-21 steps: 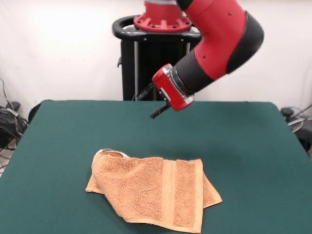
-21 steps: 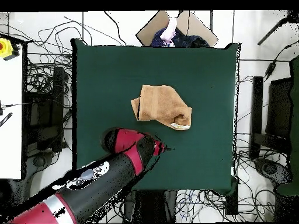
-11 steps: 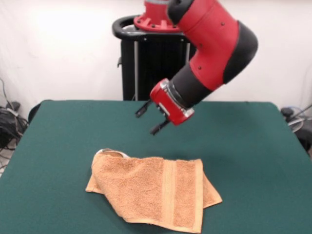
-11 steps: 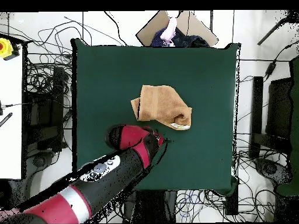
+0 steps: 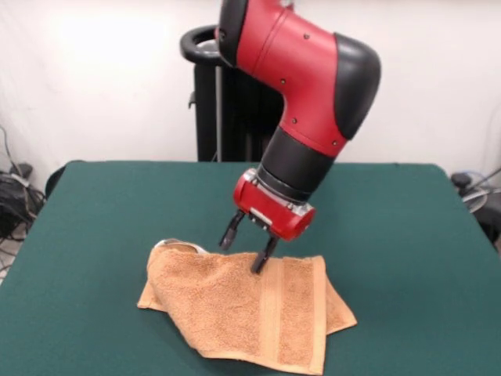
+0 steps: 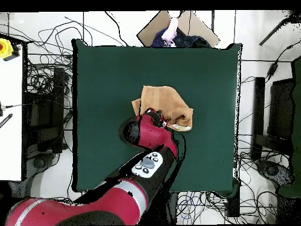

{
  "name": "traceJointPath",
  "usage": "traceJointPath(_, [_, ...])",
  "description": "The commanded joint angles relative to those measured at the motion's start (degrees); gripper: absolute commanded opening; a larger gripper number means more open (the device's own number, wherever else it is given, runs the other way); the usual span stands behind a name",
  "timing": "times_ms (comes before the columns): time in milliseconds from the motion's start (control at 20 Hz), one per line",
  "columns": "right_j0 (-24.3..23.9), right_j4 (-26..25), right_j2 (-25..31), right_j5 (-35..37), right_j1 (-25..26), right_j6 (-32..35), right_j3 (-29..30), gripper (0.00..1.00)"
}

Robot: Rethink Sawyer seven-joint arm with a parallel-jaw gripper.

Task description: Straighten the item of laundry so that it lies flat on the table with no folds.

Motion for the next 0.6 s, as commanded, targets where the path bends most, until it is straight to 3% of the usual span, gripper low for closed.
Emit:
traceJointPath(50, [-1.0, -3.87, 14.16, 0.34, -4.66, 5.52, 3.42, 1.0])
traceJointPath(300, [-1.96, -5.89, 15.4, -0.73, -4.92, 5.43, 3.22, 1.0])
traceJointPath(600, [2.96, -6.02, 7.84, 6.08, -1.39, 4.72, -0.54, 1.0])
